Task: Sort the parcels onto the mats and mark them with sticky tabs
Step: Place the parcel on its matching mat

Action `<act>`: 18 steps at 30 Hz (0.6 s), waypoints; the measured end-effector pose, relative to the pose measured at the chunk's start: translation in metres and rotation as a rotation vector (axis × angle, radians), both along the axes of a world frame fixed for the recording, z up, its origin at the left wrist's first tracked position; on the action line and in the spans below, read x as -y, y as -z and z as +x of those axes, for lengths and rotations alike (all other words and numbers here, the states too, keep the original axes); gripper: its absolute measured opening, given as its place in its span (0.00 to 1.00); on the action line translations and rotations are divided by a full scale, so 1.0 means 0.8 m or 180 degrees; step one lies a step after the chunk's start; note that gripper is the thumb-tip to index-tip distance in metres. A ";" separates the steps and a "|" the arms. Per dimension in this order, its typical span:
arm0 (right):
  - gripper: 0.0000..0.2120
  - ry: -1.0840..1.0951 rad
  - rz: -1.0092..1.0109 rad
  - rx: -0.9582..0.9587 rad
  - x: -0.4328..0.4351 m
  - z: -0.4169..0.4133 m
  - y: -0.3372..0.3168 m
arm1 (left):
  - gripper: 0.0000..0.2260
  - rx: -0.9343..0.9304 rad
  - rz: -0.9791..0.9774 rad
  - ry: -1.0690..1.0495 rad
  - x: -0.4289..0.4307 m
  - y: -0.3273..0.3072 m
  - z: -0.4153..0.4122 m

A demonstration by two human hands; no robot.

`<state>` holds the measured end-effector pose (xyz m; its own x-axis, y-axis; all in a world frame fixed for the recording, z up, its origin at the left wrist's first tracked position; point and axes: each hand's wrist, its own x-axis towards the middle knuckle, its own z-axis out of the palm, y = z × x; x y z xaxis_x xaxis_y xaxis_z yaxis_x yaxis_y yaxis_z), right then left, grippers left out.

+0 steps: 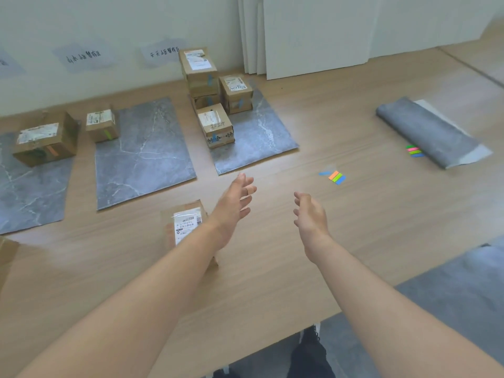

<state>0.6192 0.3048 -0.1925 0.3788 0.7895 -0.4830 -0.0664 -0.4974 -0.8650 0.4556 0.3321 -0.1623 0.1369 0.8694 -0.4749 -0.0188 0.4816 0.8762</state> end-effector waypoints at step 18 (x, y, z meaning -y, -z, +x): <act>0.14 -0.0061 -0.0323 -0.0004 -0.129 0.281 0.111 | 0.23 0.0056 -0.0587 -0.0001 -0.146 0.086 0.279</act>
<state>0.8442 0.4079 -0.2816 0.3635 0.7435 -0.5612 -0.0572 -0.5835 -0.8101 0.6786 0.4489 -0.2309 0.1462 0.7678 -0.6238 -0.0335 0.6341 0.7725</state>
